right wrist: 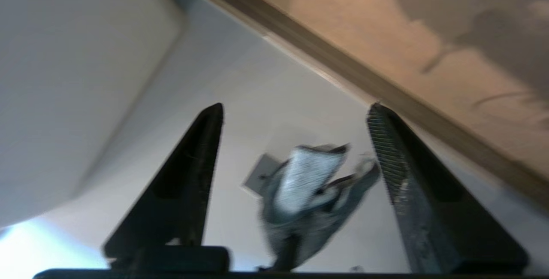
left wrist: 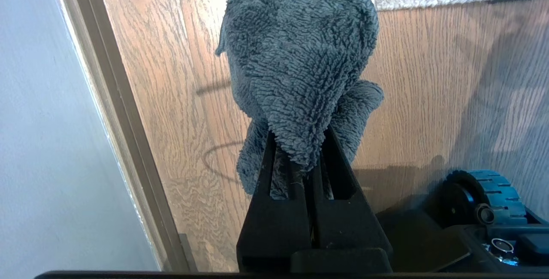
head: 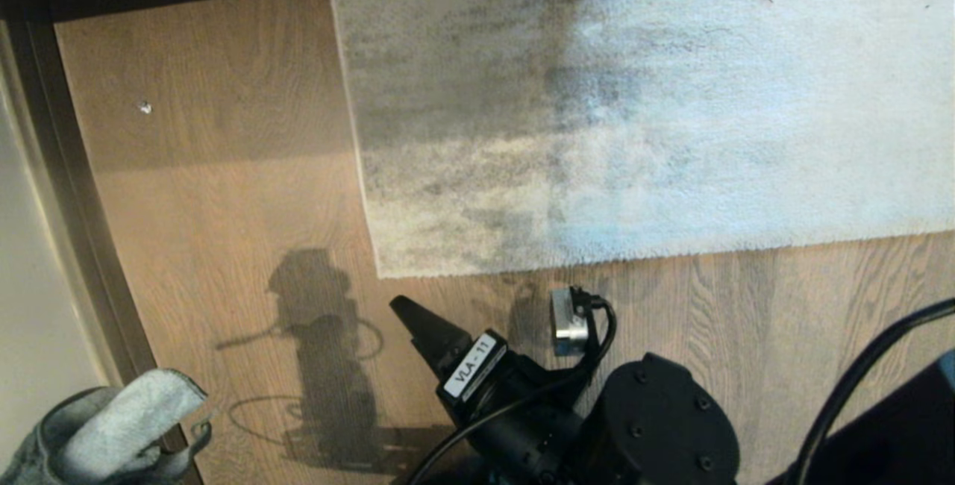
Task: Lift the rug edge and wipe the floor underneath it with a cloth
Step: Lay down the carpet
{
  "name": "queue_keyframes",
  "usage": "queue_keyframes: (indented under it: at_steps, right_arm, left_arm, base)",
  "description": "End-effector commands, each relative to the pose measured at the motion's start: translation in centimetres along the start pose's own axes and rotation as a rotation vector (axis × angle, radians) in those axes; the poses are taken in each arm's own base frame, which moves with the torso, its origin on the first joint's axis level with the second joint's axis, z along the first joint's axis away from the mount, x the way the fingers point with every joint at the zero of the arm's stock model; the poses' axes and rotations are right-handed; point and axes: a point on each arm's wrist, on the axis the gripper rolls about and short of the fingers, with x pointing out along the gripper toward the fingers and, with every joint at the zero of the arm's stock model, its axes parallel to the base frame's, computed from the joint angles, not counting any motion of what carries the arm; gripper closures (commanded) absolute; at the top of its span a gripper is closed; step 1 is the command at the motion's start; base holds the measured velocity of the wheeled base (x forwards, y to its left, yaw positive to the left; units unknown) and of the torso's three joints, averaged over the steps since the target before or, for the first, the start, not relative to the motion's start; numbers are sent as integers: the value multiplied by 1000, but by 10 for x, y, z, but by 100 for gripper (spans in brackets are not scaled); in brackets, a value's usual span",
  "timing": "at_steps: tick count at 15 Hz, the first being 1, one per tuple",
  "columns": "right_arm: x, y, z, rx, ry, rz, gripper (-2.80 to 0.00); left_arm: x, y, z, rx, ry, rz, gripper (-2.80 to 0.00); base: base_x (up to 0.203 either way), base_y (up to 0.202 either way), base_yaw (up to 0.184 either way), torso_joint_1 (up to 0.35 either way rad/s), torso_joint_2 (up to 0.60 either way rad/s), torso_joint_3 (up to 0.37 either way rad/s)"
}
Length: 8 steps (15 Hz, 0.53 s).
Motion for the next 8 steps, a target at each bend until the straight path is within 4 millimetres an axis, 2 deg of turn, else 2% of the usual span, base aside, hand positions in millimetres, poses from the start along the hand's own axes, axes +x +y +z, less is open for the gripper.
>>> queue_keyframes:
  at_steps: [1, 2, 3, 6, 8]
  right_arm:
    - [4, -14, -2, -17, -9, -8, -280]
    - [6, -23, -3, -39, -10, -33, -280]
    - [7, -31, -2, -54, -12, -56, 0]
    - [12, -52, 7, -101, -36, -112, 0]
    - [15, -65, 26, -146, -83, -149, 0]
  left_arm:
    - [0, 0, 0, 0, -1, 1, 0]
    - [0, 0, 0, 0, -1, 1, 0]
    - [0, 0, 0, 0, -1, -1, 0]
    - [0, 0, 0, 0, -1, 1, 0]
    - [0, 0, 0, 0, -1, 1, 0]
  base:
    - [0, 0, 0, 0, 0, 0]
    - [0, 0, 0, 0, 0, 0]
    - [0, 0, 0, 0, 0, 0]
    - [0, 0, 0, 0, 0, 0]
    - [0, 0, 0, 0, 0, 0]
